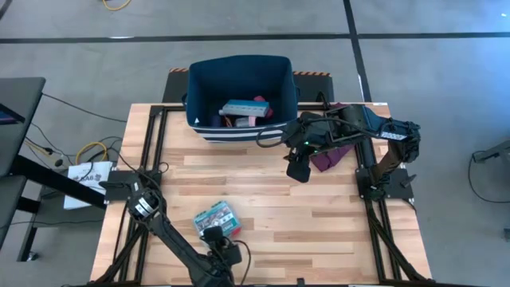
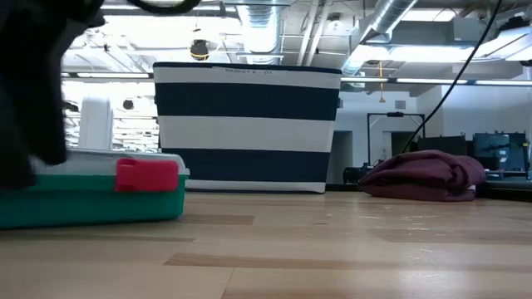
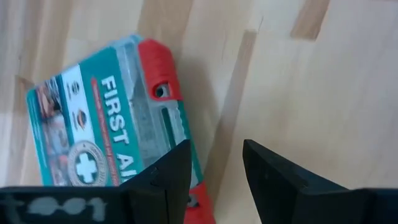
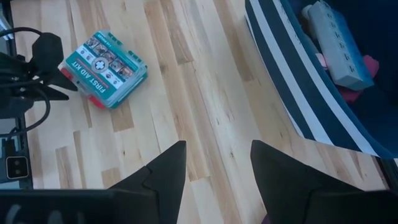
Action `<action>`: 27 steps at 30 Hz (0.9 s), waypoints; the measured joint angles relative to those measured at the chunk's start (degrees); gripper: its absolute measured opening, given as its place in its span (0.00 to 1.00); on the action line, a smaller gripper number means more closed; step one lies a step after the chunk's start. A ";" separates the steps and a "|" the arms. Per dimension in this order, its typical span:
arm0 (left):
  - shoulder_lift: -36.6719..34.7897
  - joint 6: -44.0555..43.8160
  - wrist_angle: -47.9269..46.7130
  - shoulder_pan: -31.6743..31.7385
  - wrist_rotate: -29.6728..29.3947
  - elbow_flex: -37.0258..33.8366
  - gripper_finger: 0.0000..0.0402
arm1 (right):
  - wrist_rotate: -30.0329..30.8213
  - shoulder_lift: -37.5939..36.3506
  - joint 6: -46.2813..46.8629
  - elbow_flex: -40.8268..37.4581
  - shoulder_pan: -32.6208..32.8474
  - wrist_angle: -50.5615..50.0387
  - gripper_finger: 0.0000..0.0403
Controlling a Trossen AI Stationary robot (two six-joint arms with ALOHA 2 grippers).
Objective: Pick & place medical supplies in basket/bin
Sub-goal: Put the first aid kit box into the blue bin
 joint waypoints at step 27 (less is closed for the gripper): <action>1.57 -2.51 -5.02 2.03 3.21 -1.52 0.33 | 0.02 0.01 -0.43 0.00 0.70 0.01 0.42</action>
